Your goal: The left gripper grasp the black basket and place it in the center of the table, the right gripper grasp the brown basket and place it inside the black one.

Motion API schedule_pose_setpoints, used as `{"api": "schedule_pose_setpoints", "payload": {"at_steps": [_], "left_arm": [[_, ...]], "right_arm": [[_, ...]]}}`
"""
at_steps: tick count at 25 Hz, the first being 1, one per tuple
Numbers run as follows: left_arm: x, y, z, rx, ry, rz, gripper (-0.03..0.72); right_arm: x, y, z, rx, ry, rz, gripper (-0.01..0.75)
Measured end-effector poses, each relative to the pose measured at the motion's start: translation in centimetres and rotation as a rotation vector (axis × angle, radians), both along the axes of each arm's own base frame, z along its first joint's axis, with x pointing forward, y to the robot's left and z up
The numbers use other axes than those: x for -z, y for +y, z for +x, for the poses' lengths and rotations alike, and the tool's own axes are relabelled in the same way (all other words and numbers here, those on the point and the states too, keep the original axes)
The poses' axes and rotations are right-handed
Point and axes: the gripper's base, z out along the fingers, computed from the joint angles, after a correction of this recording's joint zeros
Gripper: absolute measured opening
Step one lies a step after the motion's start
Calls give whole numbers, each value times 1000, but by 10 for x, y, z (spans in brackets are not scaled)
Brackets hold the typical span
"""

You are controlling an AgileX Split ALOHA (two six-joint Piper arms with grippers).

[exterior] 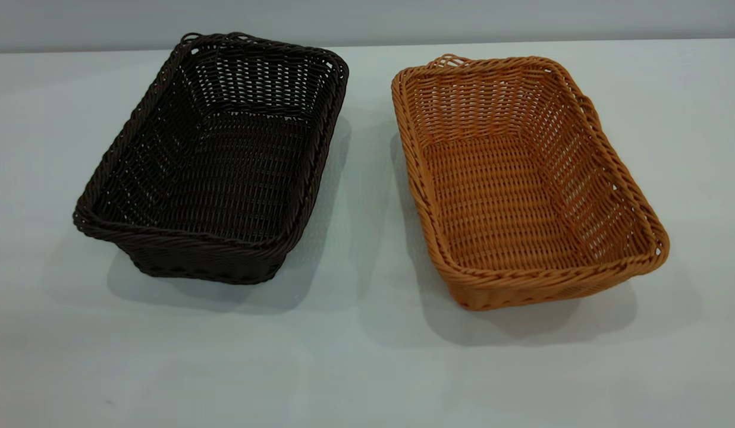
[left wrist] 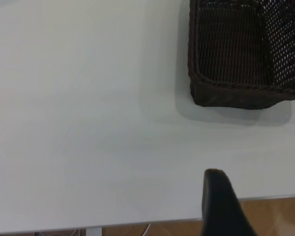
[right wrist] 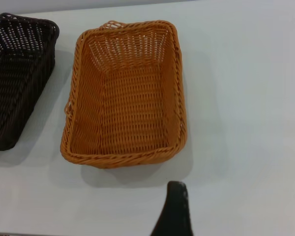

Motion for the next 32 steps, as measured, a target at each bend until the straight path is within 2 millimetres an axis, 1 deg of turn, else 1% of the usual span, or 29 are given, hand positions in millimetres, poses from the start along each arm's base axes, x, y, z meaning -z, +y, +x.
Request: {"api": "schedule_pose_setpoints", "payload": {"at_steps": [13,26,27,29,31,32], "left_arm": [[0,0,0,0,0,0,349],[0,0,0,-3,0,3,349],[0,1,0,-8,-4,8,349],[-6,2,3,-19,-31,12,353],[-14,3,13,-30,-67,21,370],[-18,5,21,-36,-80,30,382]], "right_arm": [[0,0,0,-1,0,2,575],[-1,4,0,-16,3,50,575],[-1,4,3,-13,24,55,575],[-2,6,16,-9,105,52,575],[-2,8,36,-3,218,41,575],[-1,9,47,0,274,37,575]]}}
